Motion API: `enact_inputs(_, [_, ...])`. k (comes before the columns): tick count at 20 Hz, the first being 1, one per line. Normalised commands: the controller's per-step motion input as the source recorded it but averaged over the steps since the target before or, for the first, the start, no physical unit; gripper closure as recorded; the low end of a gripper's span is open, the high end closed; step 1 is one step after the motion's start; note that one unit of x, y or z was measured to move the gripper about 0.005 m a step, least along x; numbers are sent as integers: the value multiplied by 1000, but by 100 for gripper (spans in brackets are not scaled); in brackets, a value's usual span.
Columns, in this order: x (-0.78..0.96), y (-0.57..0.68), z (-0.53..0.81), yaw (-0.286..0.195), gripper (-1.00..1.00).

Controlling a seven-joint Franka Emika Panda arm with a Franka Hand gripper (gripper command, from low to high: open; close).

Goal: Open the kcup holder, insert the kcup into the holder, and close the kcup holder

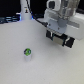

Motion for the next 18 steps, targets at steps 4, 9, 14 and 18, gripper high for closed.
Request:
enact_inputs(4, [413,-109,202,-90,-100])
enact_inputs(9, [247,-229,343,-124,-100])
enact_inputs(14, [110,-494,386,-198,-100])
enact_inputs(18, [29,-542,339,-226,-100])
